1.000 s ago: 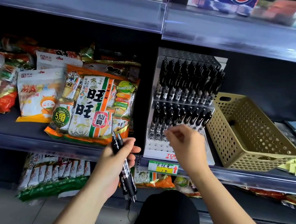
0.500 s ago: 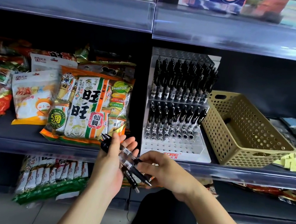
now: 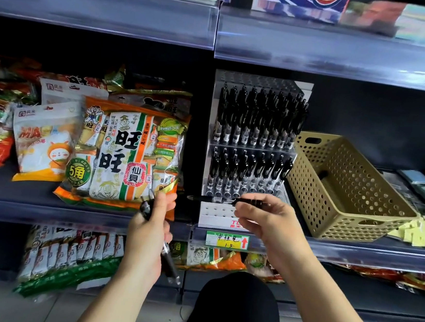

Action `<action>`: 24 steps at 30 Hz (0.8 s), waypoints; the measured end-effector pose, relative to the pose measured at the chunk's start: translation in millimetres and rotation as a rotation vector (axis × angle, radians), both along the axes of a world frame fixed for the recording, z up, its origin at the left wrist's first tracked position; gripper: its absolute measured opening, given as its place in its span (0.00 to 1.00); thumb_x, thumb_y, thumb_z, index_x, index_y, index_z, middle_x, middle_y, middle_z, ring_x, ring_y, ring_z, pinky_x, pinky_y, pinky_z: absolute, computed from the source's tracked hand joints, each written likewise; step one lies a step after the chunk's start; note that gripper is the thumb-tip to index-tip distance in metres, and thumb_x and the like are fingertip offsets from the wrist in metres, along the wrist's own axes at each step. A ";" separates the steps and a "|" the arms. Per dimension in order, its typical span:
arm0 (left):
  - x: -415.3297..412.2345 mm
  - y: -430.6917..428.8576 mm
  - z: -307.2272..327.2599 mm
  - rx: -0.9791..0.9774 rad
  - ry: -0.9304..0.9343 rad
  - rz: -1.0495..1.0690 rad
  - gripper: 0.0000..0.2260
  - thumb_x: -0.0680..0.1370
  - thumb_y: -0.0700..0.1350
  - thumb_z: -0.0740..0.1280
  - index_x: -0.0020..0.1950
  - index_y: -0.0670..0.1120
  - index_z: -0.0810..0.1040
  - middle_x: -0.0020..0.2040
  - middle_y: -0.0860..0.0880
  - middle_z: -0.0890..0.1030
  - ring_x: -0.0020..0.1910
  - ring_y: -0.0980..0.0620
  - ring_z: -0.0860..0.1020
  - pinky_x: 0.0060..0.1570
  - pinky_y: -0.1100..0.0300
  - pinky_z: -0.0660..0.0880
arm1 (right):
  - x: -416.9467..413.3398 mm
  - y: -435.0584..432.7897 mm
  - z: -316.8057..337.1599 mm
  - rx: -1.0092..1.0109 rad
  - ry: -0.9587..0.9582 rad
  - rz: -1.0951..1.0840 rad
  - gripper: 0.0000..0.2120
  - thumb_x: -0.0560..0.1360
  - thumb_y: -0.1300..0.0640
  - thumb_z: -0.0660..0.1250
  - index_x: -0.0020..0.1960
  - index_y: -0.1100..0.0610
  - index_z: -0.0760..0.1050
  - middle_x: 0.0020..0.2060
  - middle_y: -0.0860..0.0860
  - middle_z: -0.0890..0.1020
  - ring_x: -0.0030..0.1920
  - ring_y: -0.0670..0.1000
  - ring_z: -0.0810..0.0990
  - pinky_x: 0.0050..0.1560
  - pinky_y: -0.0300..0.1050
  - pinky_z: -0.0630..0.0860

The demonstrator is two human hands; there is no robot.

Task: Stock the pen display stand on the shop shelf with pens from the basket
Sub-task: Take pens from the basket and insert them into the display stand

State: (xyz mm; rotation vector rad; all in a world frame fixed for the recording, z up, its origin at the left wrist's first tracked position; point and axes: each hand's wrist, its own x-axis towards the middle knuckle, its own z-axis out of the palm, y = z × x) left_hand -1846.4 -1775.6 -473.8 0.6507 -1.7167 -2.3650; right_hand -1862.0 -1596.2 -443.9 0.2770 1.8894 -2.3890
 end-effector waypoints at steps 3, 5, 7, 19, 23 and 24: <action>2.5 0.8 -2.7 -0.312 0.050 -0.120 0.08 0.75 0.54 0.67 0.45 0.51 0.81 0.29 0.61 0.75 0.29 0.61 0.70 0.30 0.66 0.65 | 1.3 1.8 3.1 0.082 0.040 0.064 0.05 0.69 0.68 0.71 0.40 0.59 0.81 0.34 0.53 0.82 0.36 0.48 0.80 0.39 0.38 0.79; 3.6 3.8 -3.6 -0.515 0.144 -0.245 0.04 0.75 0.51 0.68 0.47 0.53 0.81 0.42 0.63 0.79 0.40 0.69 0.76 0.37 0.77 0.68 | 3.2 0.0 3.0 0.130 0.065 0.115 0.05 0.70 0.67 0.70 0.41 0.58 0.81 0.34 0.53 0.82 0.35 0.47 0.80 0.39 0.38 0.78; 4.8 6.7 -5.9 -0.721 0.228 -0.351 0.05 0.73 0.48 0.70 0.48 0.51 0.82 0.47 0.62 0.78 0.44 0.74 0.74 0.41 0.81 0.66 | 4.2 -2.1 1.8 0.144 0.080 0.138 0.05 0.71 0.66 0.70 0.42 0.58 0.81 0.34 0.52 0.81 0.35 0.46 0.80 0.39 0.38 0.78; 9.3 15.6 -10.1 -0.818 0.295 -0.413 0.04 0.73 0.47 0.71 0.44 0.55 0.78 0.40 0.60 0.81 0.46 0.66 0.76 0.40 0.74 0.71 | 5.4 -8.0 -0.4 0.114 0.109 0.039 0.04 0.70 0.67 0.71 0.38 0.61 0.78 0.29 0.52 0.81 0.31 0.48 0.80 0.34 0.37 0.78; 9.0 15.9 -10.7 -0.767 0.281 -0.386 0.03 0.73 0.48 0.71 0.43 0.56 0.79 0.39 0.59 0.81 0.43 0.70 0.77 0.39 0.77 0.69 | 2.9 0.6 11.8 0.246 0.192 0.041 0.01 0.70 0.65 0.70 0.40 0.62 0.78 0.32 0.52 0.83 0.34 0.48 0.82 0.38 0.37 0.79; 8.2 15.2 -10.7 -0.749 0.270 -0.371 0.02 0.73 0.48 0.71 0.44 0.54 0.80 0.40 0.60 0.81 0.43 0.71 0.76 0.39 0.78 0.69 | -0.2 5.8 17.8 0.276 0.229 -0.005 0.01 0.71 0.65 0.69 0.41 0.61 0.78 0.33 0.52 0.83 0.36 0.48 0.82 0.40 0.38 0.80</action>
